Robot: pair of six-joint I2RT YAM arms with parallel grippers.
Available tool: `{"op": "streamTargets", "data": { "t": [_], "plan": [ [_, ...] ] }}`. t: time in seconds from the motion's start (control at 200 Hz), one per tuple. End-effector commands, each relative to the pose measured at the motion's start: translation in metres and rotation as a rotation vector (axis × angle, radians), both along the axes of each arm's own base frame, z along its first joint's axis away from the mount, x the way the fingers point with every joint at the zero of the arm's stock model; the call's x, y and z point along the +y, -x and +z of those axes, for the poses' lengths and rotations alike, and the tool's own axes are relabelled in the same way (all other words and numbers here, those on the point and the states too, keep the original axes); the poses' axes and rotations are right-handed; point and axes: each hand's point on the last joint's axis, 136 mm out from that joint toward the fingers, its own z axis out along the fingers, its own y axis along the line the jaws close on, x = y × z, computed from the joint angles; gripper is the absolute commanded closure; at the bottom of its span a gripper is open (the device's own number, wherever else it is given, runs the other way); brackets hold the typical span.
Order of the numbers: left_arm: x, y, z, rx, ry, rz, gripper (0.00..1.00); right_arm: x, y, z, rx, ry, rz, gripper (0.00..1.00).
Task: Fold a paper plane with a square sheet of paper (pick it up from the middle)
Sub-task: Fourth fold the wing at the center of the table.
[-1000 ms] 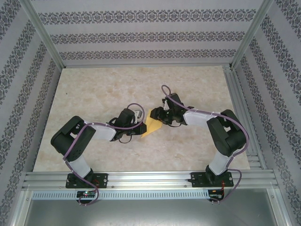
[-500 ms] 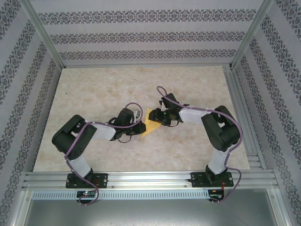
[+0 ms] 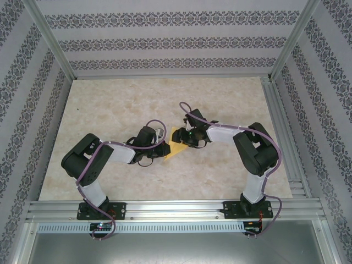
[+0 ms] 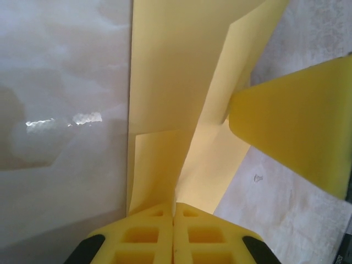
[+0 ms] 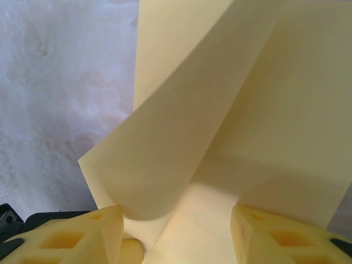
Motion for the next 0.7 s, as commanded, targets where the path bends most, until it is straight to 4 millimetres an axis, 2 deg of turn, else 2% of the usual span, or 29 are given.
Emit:
{"op": "streamTargets", "data": {
  "t": [0.0, 0.12, 0.375, 0.699],
  "plan": [
    [0.003, -0.004, -0.002, 0.007, 0.018, 0.023, 0.93, 0.011, -0.004, 0.013, -0.058, -0.024, 0.040, 0.46],
    [0.002, -0.004, 0.001, 0.007, 0.030, 0.020, 0.93, 0.015, -0.005, 0.020, -0.080, -0.055, 0.049, 0.46],
    [0.006, -0.005, 0.004, 0.000, 0.039, 0.039, 0.94, 0.009, -0.001, -0.005, -0.031, -0.006, 0.038, 0.47],
    [0.012, -0.007, 0.006, 0.000, 0.062, 0.067, 0.93, -0.012, 0.000, -0.022, 0.016, 0.099, 0.002, 0.44]
  ]
}}
